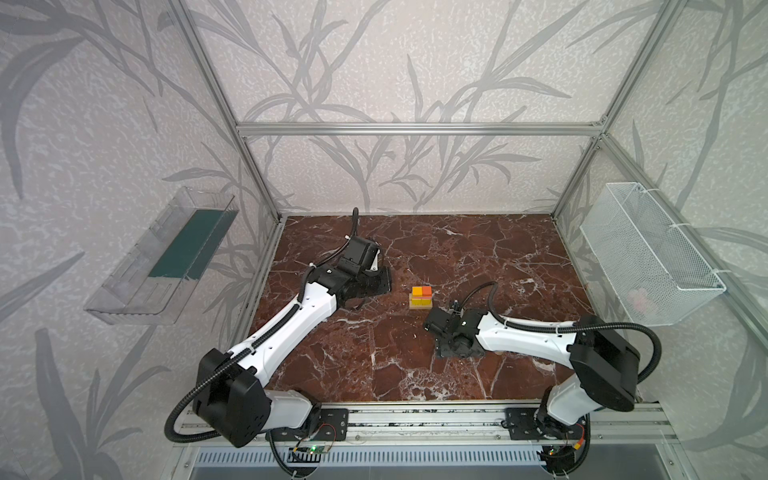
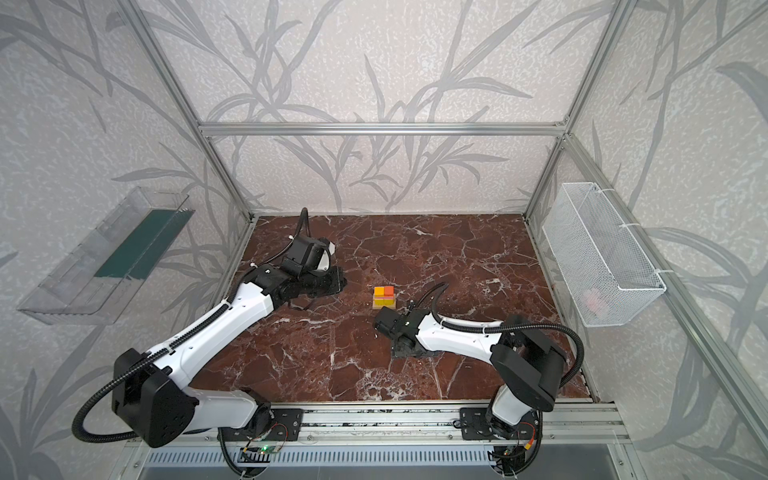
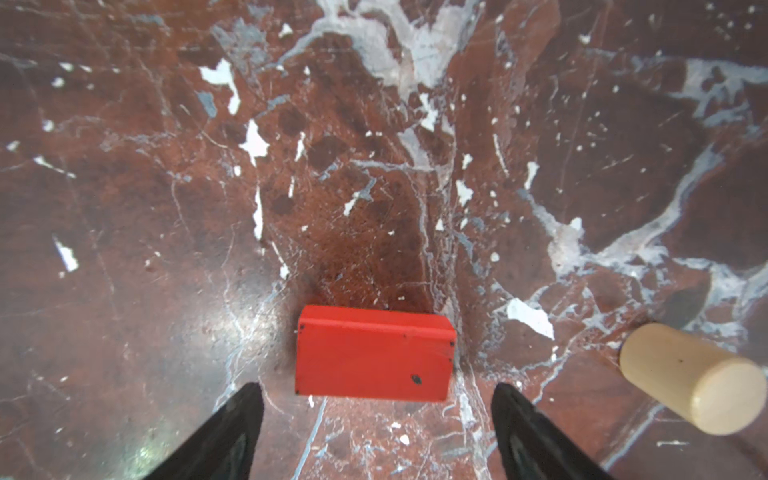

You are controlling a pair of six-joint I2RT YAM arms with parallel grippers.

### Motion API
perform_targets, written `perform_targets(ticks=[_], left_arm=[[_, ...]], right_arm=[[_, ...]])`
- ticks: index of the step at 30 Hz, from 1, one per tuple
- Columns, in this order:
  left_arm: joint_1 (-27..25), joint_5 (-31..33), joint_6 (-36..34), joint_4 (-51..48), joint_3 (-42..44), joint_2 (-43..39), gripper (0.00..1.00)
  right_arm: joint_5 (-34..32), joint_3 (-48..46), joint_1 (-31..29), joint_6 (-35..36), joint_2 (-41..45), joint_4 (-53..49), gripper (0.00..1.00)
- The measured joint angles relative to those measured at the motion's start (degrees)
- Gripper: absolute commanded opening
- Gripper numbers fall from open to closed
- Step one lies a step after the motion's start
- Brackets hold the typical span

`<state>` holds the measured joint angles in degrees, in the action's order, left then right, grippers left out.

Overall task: Build the wood block tower
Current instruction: 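Lower the open right gripper around the red bar and close it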

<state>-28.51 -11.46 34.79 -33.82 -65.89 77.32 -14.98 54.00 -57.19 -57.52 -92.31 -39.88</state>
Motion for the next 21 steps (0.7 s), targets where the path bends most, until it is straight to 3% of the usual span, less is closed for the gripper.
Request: perform_targets(ticks=[9,21], left_arm=[[0.20,-0.07,-0.24,0.00,0.00,0.00,0.07],[0.26,-0.17,-0.24,0.02,0.00,0.02,0.07]], right_arm=[[0.98,-0.72,1.75,-1.44,-0.39,4.31,0.75],[1.14,-1.11,2.08,-2.14,-0.42,4.87,0.71]])
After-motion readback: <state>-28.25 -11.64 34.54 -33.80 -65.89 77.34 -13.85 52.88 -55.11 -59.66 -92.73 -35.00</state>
